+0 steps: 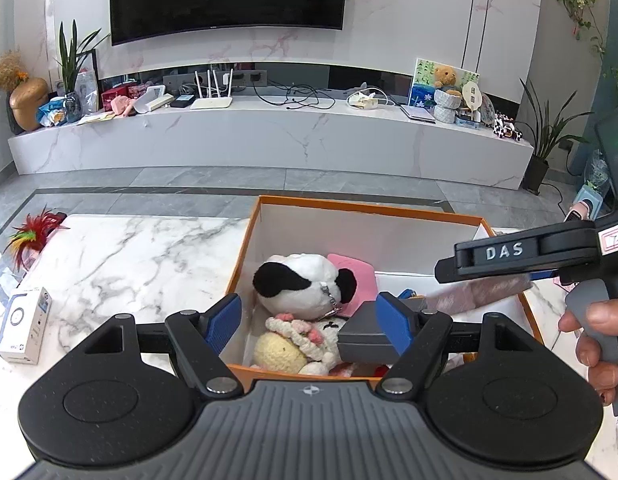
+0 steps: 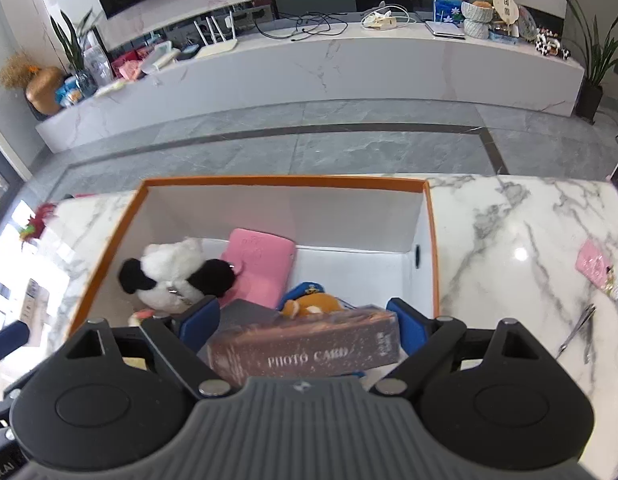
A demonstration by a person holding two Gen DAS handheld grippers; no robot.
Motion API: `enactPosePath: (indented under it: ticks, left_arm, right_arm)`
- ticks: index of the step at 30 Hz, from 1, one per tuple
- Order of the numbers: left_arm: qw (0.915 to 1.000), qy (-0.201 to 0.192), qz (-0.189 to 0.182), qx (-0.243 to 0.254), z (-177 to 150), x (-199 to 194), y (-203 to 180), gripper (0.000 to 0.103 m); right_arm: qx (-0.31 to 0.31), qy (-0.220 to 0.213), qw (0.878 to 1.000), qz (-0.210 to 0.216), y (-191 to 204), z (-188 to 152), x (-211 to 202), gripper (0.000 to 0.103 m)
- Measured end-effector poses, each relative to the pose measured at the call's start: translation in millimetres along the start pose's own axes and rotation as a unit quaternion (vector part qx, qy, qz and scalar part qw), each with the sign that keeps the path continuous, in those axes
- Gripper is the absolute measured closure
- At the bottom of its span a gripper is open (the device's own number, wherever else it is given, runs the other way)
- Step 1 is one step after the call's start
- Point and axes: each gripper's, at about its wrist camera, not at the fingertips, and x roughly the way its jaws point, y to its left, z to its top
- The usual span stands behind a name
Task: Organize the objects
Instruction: 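Lower the card box into the orange box with the right gripper while the left lowers the grey box, then withdraw both grippers and reach toward the tape measure and brown gift box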
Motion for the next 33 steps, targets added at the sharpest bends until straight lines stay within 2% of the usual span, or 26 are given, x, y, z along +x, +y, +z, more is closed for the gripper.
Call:
enactPosePath:
  ticks: [1,9,16,19,26,30,33]
  left_arm:
    - [1.0000,-0.001,0.001,0.000,-0.9,-2.3,1.1,0.016]
    - [1.0000,-0.002,0.006,-0.002,-6.3,-9.9,13.1,0.016]
    - [0.9999,0.003,0.003,0.010,-25.2,-22.2,16.5,0.016]
    - [0.9996,0.018,-0.020,0.012,-41.0,-29.0,15.9,0.016]
    - [0.9982,0.044,-0.034,0.024,-85.4,-47.2,-2.2,0.016]
    - [0.9946,0.083,-0.062,0.005,-127.6,-43.1,-16.8,0.016]
    - [0.9903,0.124,-0.062,0.010,-156.0,-28.5,-34.2,0.016]
  right_arm:
    - [0.005,-0.006,1.000,0.002,-0.9,0.4,-1.4,0.004]
    - [-0.014,-0.022,1.000,-0.009,9.1,-6.0,-20.7,0.004]
    - [-0.033,-0.049,0.998,-0.007,4.8,-56.6,-51.7,0.003]
    - [-0.049,-0.062,0.997,-0.002,2.1,-88.6,-67.2,0.003]
    - [-0.097,-0.072,0.993,-0.006,-10.1,-155.0,-83.7,0.001]
    - [-0.067,-0.077,0.995,-0.012,-34.1,-177.1,-78.7,0.001]
    - [-0.017,-0.076,0.997,0.002,-60.9,-189.3,-72.4,0.001]
